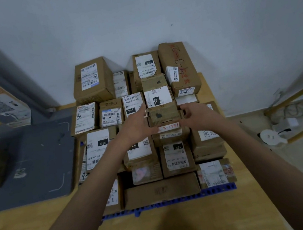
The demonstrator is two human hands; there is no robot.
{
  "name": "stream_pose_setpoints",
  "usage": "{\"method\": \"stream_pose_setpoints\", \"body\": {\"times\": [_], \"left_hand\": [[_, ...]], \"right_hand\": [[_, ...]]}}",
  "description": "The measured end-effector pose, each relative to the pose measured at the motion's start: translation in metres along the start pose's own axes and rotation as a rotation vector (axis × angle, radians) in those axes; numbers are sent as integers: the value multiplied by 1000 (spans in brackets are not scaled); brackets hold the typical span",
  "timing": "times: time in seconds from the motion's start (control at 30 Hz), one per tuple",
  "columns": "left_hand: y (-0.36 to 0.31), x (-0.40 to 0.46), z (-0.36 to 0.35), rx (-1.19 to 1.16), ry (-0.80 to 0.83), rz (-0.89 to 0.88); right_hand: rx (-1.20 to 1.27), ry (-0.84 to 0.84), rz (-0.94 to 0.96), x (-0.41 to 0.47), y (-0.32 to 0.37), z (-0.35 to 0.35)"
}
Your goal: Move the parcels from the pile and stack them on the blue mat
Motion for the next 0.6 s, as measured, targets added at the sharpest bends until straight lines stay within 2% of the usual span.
{"method": "stream_pose_setpoints", "body": {"times": [0.33,0.6], "left_hand": [[26,-66,35,43,-55,7],[83,-140,80,102,-132,50]], "right_hand": [[-150,27,75,-53,46,-10],[-122,183,167,-101,119,-57]]}}
Point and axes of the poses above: each hand's wrist, its own x-axis towards the middle knuckle, its own z-axis out of the back of the hand, y = z × x, the point moved 6 cm from there along x, towards the middle knuckle, and after that the axes turned 10 degrees about -y, right-handed, at the moved point
